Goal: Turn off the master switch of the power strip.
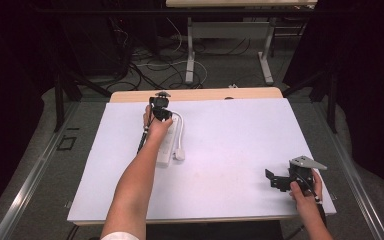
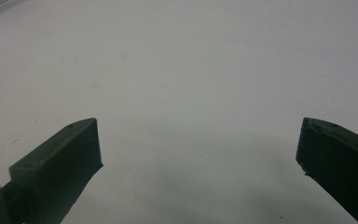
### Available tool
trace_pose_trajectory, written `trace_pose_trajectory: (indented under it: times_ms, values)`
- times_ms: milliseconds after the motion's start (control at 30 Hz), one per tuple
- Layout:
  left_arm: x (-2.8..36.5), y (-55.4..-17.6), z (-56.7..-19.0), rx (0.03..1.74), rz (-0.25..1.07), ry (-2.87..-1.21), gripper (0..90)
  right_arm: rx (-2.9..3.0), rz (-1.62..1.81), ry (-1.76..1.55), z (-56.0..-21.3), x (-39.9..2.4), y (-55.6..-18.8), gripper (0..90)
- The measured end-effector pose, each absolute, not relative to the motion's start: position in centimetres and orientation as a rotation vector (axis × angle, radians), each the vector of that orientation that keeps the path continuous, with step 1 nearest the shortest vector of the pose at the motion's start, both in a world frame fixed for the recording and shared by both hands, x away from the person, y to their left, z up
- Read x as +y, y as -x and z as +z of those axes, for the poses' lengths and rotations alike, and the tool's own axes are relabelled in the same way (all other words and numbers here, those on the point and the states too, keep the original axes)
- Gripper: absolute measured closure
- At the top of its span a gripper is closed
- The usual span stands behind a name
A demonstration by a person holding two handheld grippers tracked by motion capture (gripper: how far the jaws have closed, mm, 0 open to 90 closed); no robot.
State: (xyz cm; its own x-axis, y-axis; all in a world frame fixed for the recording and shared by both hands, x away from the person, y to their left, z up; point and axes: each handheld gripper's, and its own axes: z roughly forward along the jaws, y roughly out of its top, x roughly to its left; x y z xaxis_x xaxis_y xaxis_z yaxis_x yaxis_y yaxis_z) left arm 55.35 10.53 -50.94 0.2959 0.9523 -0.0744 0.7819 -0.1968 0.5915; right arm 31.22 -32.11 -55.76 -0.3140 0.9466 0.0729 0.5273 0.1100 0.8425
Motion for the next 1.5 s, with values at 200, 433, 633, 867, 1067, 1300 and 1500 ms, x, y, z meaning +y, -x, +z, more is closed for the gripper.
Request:
trace_pose_trajectory:
  times_ms: [200,433,633,867,1067,1300,1500]
  values:
    - [10.6,-54.9,-50.6,1.529,0.415,-2.037,90.0,1.904,1.115,-1.425,-55.7,-32.1,-31.3,0.0]
    - [10.9,-54.5,-50.0,1.530,0.390,-2.021,90.0,1.904,1.121,-1.429,-55.7,-31.9,-31.3,0.0]
    - [11.2,-54.0,-49.6,1.520,0.370,-2.015,90.0,1.889,1.126,-1.419,-55.7,-31.7,-31.4,0.0]
    - [11.5,-53.5,-48.9,1.501,0.342,-2.002,89.0,1.912,1.124,-1.404,-55.6,-31.8,-31.4,0.0]
    - [11.7,-53.0,-48.6,1.497,0.316,-1.986,87.2,1.906,1.122,-1.398,-55.6,-31.6,-31.5,0.0]
    - [12.1,-52.3,-48.2,1.476,0.307,-1.989,83.3,1.904,1.124,-1.397,-55.6,-31.6,-31.5,0.0]
    - [12.3,-51.7,-47.8,1.460,0.280,-1.965,78.8,1.917,1.125,-1.404,-55.6,-31.6,-31.5,0.0]
